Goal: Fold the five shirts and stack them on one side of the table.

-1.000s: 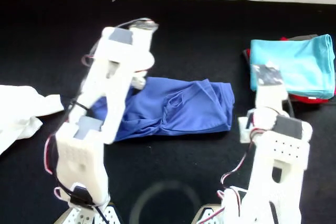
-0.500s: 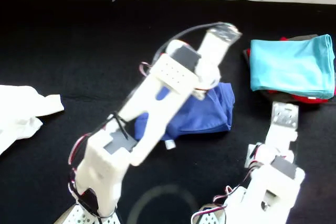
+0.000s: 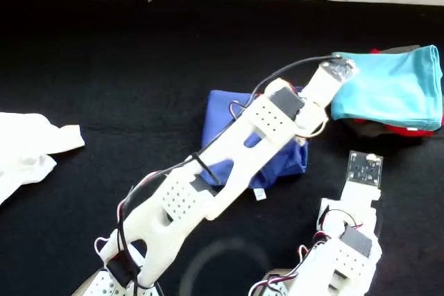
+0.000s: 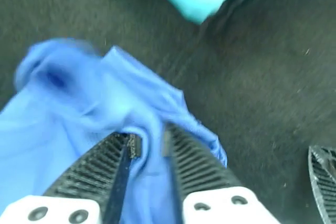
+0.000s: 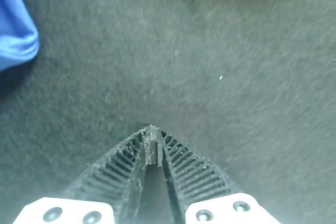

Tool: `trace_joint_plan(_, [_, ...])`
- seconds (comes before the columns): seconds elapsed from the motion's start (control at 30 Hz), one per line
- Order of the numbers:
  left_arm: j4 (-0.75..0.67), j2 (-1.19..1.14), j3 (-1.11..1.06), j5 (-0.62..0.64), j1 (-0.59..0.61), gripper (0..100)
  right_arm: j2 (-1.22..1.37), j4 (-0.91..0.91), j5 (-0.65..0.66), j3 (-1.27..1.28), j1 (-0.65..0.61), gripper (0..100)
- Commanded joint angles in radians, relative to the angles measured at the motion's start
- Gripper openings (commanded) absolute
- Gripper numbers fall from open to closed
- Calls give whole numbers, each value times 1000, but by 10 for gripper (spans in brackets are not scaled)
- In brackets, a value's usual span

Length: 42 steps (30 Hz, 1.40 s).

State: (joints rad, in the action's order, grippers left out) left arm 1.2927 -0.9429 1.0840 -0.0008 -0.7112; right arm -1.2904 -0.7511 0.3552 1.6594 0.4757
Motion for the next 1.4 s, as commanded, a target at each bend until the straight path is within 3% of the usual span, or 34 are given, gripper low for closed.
trace_joint_plan(0.0, [38,7,154,46,21,159,-51,-27,6,58,4,7])
trace_joint_plan(0.2, [356,-2,380,51,117,147,-111,-38,6,85,4,7])
trace_joint_plan(0.3, [465,-2,348,38,174,27,-122,-41,6,87,4,7])
trace_joint_plan(0.43, [468,-2,177,-5,188,6,-125,-50,6,87,4,7])
trace_joint_plan(0.57, [466,-2,30,-5,114,9,-125,-50,6,87,4,7])
trace_joint_plan(0.83, [446,4,-10,-2,-108,9,-125,-50,6,87,4,7])
trace_joint_plan(0.97, [439,5,21,0,-157,9,-125,-50,6,87,4,7])
trace_joint_plan(1.2, [433,-4,332,0,-36,9,-125,-50,6,87,5,7])
trace_joint_plan(1.37, [287,-67,348,-3,76,9,-125,-50,6,87,4,7])
